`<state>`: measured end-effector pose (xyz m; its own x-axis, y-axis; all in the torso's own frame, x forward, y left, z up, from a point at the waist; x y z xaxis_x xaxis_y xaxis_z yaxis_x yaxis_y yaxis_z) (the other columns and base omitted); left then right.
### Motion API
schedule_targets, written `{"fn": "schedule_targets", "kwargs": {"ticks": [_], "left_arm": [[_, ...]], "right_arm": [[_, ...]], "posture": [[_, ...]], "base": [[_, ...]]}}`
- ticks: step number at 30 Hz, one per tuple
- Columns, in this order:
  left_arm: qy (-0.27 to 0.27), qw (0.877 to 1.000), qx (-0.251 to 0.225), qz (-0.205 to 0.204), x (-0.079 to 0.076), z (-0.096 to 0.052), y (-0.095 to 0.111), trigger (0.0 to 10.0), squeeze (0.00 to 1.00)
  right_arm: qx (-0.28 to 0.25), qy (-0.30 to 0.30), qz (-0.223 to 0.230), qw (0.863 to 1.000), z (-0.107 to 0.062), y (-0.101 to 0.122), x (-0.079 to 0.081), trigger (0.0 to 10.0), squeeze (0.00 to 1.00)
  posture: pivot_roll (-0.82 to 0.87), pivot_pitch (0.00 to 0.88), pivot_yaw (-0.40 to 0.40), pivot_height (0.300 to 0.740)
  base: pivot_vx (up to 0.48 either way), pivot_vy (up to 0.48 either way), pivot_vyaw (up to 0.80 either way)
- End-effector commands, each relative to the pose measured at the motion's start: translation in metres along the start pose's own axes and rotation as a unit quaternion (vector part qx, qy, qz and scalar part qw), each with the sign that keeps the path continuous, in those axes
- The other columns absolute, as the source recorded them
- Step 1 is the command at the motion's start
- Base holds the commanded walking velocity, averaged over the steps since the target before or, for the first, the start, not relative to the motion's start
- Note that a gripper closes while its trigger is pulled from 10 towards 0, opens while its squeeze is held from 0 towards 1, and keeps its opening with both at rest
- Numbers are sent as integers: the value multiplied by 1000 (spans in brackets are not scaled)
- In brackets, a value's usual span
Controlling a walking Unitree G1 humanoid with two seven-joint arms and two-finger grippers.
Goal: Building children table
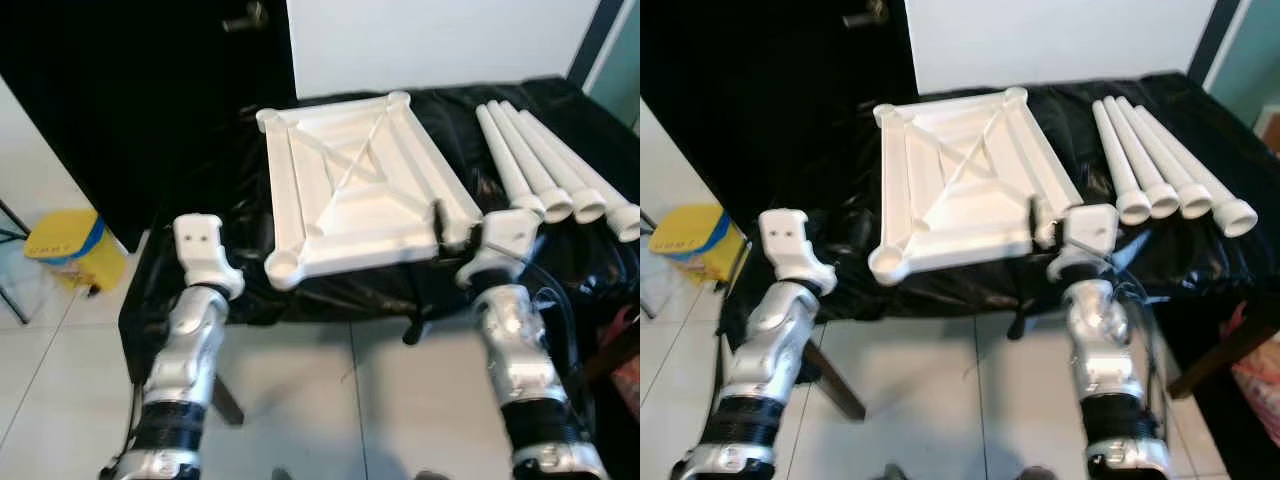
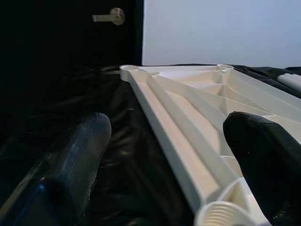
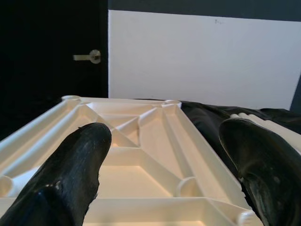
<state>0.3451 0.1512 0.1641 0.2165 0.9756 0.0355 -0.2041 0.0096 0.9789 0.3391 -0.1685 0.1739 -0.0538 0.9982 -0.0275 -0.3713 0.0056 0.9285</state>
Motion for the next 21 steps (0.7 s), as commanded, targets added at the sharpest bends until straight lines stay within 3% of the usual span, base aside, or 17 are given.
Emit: {"fn": "schedule_targets", "kwargs": {"ticks": [1,9,21], "left_arm": [[-6,1000,-1,3,-3,0,0,10000,0],[-5,1000,-1,13,-4,2,1,10000,0],[-7,1000,0,17,-7,6,2,10000,0]], "right_arm": [[3,-10,-1,1000,-2,-2,-5,10000,0],[4,-15,-3,1000,-3,-2,-7,10000,0],[11,-23,-6,1000,-3,-3,-11,10000,0]], "posture": [[-101,0,75,740],[-102,0,77,740],[-110,0,79,740]], "base": [[0,0,0],[0,0,0],[0,0,-743]]}}
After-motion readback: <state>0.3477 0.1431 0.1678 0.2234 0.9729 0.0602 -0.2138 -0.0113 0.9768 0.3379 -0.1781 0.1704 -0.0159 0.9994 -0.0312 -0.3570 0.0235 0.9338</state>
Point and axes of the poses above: a point about 5 cm out from each wrist's last joint towards the gripper, its own z axis pointing out of the wrist towards the gripper, its own y axis along the axis of the wrist's last joint, x = y × z, the point moved 3 cm from there along z, pointing out of the wrist towards the gripper, and after that the axes turned 6 degrees about z, right-handed, at the moved point
